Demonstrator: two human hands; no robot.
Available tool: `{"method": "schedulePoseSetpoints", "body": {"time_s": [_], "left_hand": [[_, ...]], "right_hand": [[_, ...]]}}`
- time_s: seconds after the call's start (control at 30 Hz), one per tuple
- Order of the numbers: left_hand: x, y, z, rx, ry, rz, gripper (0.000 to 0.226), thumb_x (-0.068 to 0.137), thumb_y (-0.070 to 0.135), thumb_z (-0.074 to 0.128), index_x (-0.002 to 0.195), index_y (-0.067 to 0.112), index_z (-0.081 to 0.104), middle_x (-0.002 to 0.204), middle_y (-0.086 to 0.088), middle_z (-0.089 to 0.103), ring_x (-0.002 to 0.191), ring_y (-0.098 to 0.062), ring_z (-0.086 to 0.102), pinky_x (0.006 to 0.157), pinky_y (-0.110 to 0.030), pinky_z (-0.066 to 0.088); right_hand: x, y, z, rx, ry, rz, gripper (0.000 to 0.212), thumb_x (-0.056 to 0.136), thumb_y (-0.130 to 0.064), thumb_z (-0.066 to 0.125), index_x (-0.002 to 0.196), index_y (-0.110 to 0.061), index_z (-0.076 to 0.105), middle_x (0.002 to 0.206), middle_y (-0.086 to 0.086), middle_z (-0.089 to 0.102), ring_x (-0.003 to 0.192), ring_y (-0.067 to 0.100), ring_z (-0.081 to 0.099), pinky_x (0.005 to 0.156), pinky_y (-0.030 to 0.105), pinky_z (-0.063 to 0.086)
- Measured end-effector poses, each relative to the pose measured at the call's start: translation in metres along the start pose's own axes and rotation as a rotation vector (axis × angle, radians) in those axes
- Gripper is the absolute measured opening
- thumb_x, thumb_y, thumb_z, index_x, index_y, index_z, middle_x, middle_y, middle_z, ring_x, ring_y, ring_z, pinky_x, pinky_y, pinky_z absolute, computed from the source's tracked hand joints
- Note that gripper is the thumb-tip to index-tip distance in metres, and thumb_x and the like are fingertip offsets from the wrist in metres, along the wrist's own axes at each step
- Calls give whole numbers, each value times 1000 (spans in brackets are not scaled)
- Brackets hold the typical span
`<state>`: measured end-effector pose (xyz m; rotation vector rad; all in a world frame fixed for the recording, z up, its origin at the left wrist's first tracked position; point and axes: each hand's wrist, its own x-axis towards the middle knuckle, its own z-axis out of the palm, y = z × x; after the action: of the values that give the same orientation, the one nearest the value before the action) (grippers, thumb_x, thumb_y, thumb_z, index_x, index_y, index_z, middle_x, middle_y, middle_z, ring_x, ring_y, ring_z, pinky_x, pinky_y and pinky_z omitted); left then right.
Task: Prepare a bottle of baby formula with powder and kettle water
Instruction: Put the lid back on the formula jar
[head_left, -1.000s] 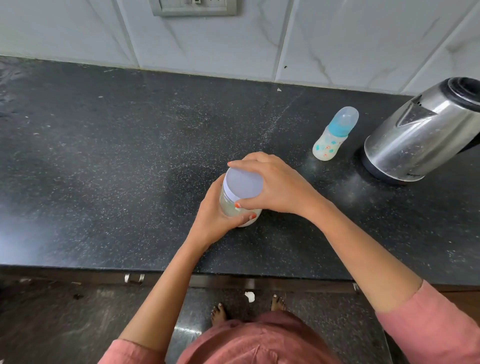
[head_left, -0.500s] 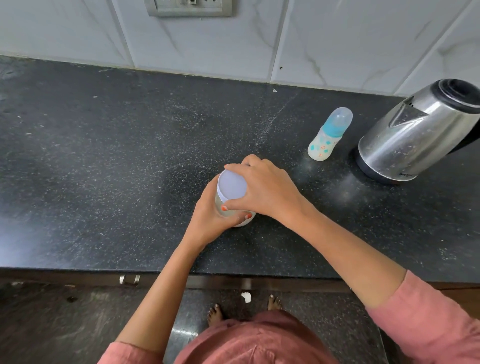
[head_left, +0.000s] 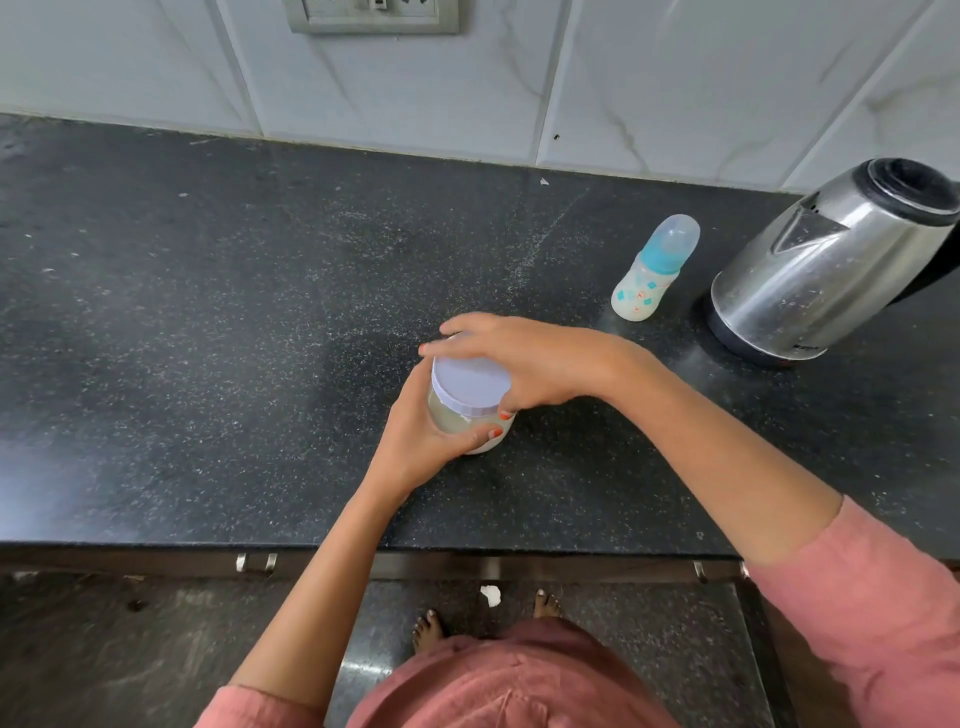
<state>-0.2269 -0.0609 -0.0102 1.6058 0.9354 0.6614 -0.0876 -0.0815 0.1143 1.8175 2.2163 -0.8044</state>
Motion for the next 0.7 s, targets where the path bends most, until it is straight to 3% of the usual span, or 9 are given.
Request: {"method": "schedulePoseSetpoints", "body": {"time_s": [0.1, 0.17, 0.27, 0.37, 0.47, 0.57, 0.63, 0.7], "left_hand": [[0, 1, 0, -11, -5, -1, 93, 48, 49, 76, 130, 33, 37, 125, 11, 52, 116, -2, 48, 91, -20, 42], [0, 1, 0, -26, -6, -1, 91, 47, 49, 75, 129, 35, 38, 124, 13, 52, 114, 1, 49, 90, -19, 42], [0, 1, 1, -40, -1, 4, 89, 47, 47, 74, 127, 41, 37, 124, 15, 52, 112, 9, 47, 89, -19, 44], [0, 1, 0, -35, -2, 11, 91, 47, 47, 74, 130, 39, 37, 125, 14, 52, 112, 9, 47, 87, -16, 43], [0, 1, 0, -27, -1, 13, 91, 48, 50, 75, 129, 39, 36, 127, 14, 51, 113, 5, 48, 89, -14, 40], [0, 3, 1, -9, -3, 20, 84, 50, 51, 74, 124, 42, 34, 120, 23, 49, 108, 17, 44, 82, -1, 36], [-1, 4, 1, -2, -1, 21, 82, 51, 45, 76, 122, 41, 34, 117, 24, 48, 107, 19, 44, 80, 1, 35], [-1, 3, 1, -5, 1, 12, 84, 50, 43, 76, 124, 38, 37, 120, 16, 51, 109, 8, 48, 83, -6, 39]], "right_hand": [[5, -3, 2, -83, 1, 19, 79, 76, -10, 68, 142, -32, 30, 146, 0, 28, 130, 21, 36, 100, 36, 39], [4, -9, 2, -143, 73, 82, 75, 76, -27, 69, 141, -34, 31, 136, 2, 37, 116, 25, 49, 89, 36, 45], [2, -16, 7, -234, 224, 223, 70, 76, -55, 62, 136, -27, 39, 124, 8, 45, 108, 32, 55, 75, 34, 38], [0, -14, 7, -153, 231, 332, 79, 71, -65, 59, 135, -23, 39, 128, 7, 47, 114, 31, 52, 83, 35, 40], [-3, -6, -1, -75, 109, 215, 90, 72, -50, 70, 144, -31, 20, 143, 3, 34, 130, 28, 37, 98, 40, 38], [-1, -4, -4, -49, -40, 30, 90, 75, -22, 72, 145, -33, 17, 153, 4, 15, 141, 24, 16, 112, 41, 26], [3, -4, -1, -70, -63, -17, 79, 79, -15, 66, 144, -31, 24, 153, 6, 17, 140, 24, 19, 112, 40, 27], [6, -6, 3, -93, -8, -7, 71, 80, -17, 64, 141, -32, 30, 146, 5, 27, 132, 25, 33, 104, 41, 37]]}}
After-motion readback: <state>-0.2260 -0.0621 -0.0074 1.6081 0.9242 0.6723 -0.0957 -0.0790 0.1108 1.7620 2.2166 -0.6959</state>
